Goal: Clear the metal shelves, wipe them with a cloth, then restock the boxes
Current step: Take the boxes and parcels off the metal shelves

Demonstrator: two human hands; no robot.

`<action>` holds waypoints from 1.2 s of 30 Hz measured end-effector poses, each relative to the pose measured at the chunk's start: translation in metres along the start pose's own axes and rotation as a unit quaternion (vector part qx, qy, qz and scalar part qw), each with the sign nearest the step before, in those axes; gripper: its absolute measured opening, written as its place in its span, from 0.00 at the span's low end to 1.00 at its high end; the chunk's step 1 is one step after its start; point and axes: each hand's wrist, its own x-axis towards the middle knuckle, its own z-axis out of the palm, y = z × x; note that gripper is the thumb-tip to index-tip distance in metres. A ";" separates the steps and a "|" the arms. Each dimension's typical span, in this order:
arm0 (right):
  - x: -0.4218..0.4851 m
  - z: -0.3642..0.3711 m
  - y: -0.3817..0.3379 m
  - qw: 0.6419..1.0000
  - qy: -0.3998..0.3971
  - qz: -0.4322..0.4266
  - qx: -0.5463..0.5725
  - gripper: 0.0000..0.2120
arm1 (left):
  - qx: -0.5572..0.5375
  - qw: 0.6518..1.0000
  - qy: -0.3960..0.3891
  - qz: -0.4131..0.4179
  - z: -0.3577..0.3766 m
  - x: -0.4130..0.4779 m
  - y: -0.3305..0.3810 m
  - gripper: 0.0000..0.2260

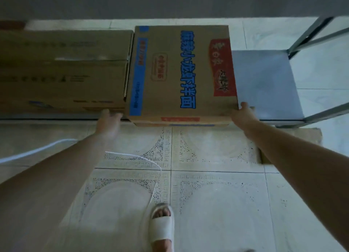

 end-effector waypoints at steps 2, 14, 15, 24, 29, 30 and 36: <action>0.010 0.010 -0.004 0.997 0.064 0.043 0.021 0.23 | -0.028 0.999 -0.015 -0.014 0.004 0.015 0.002 0.22; -0.003 -0.011 -0.001 0.983 0.003 0.122 0.140 0.15 | -0.071 0.995 -0.060 -0.034 0.028 0.008 0.030 0.31; -0.011 -0.020 0.000 0.985 0.013 0.115 0.128 0.15 | -0.071 0.995 -0.058 -0.028 0.024 0.001 0.032 0.32; -0.114 -0.085 0.007 0.970 0.097 0.098 0.200 0.24 | -0.201 0.978 -0.036 -0.053 -0.016 -0.093 0.072 0.43; -0.205 -0.123 0.035 0.952 0.104 0.160 0.239 0.26 | -0.188 0.980 -0.052 -0.032 -0.037 -0.176 0.090 0.33; -0.222 -0.128 0.044 0.949 0.100 0.164 0.252 0.26 | -0.178 0.982 -0.055 -0.025 -0.042 -0.192 0.089 0.31; -0.336 -0.183 0.120 0.923 0.115 0.223 0.292 0.22 | -0.147 0.986 -0.082 0.020 -0.034 -0.307 0.083 0.18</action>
